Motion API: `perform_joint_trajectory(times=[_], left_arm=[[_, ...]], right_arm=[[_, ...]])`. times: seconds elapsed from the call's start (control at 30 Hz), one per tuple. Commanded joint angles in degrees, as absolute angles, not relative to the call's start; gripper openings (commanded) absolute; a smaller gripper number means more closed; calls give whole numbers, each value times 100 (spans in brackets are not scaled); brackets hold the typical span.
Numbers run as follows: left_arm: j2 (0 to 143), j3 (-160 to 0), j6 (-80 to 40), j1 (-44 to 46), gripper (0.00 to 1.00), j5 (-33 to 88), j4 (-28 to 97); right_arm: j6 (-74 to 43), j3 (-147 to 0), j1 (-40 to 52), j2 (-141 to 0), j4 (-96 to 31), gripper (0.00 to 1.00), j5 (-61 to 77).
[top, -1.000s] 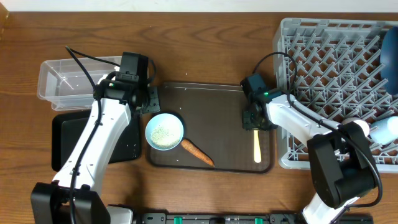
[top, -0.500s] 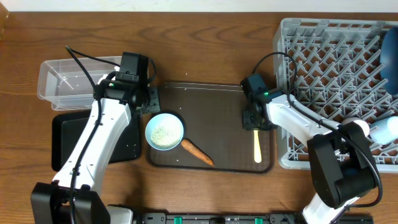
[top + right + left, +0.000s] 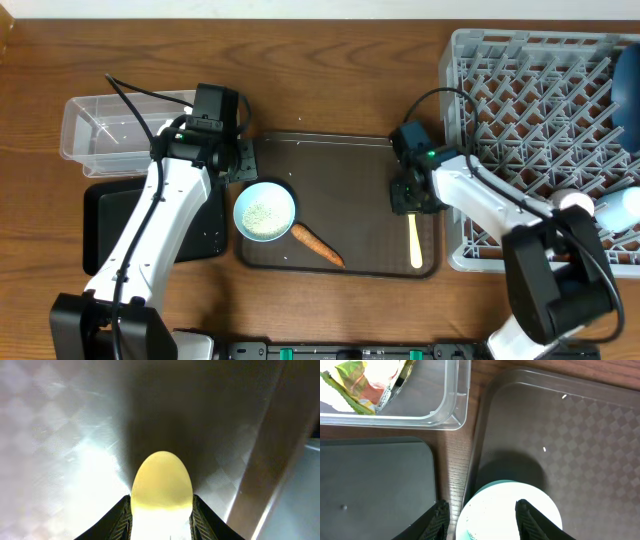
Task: Sort waste into correct bins and load items into the dishwasher rack
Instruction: 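Carry the yellow spoon into the rack and release it upright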
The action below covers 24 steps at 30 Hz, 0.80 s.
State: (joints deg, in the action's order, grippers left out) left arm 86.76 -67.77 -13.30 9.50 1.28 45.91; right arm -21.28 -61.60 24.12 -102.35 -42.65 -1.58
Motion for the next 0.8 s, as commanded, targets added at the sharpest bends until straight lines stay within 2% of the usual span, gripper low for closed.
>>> perform_joint_trajectory(times=[0.0, 0.47, 0.77], left_arm=[[8680, -6858, -1361, 930, 46, 62, 4602], [8680, -6858, -1361, 930, 46, 60, 4602], [8680, -6858, -1361, 930, 45, 60, 4602]], right_arm=[[-1959, -6156, 2436, -9758, -4265, 35, -108], [-1476, -6342, 1907, -8412, -4248, 33, 106], [-1251, -6925, 1341, -8025, -4700, 32, 200]])
